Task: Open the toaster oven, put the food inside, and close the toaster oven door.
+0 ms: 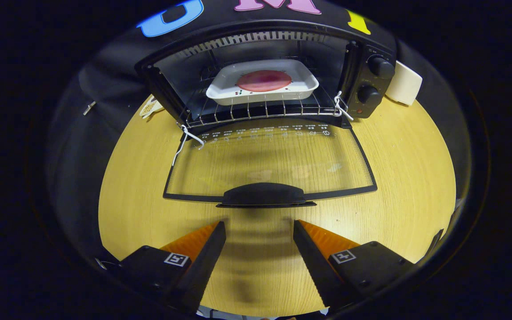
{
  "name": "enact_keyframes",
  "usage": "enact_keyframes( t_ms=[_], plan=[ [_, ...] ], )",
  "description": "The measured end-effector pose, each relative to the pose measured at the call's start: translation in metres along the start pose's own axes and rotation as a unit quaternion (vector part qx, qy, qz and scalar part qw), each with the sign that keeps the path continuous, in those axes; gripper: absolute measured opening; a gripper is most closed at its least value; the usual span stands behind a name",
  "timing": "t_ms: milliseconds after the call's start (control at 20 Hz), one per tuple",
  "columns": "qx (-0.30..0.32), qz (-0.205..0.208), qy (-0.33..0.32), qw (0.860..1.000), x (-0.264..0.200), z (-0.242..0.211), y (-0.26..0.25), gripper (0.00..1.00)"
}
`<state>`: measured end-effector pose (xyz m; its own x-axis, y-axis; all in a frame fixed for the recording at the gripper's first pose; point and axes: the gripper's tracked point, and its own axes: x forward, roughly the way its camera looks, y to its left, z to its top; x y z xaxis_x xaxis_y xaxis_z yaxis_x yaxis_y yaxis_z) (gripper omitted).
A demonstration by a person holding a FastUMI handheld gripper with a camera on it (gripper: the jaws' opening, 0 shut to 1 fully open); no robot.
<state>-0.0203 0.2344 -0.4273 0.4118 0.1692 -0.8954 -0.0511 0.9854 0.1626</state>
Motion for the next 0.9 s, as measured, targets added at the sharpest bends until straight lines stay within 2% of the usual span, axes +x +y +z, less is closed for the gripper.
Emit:
enact_keyframes(
  t_ms=[150, 400, 900],
  plan=[
    [-0.001, -0.025, -0.010, 1.000, 0.011, 0.003, -0.006, 1.00],
    [-0.006, -0.045, -0.018, 0.999, 0.019, 0.009, -0.004, 1.00],
    [-0.008, -0.028, -0.089, 0.996, -0.016, 0.021, 0.001, 0.99]
  ],
)
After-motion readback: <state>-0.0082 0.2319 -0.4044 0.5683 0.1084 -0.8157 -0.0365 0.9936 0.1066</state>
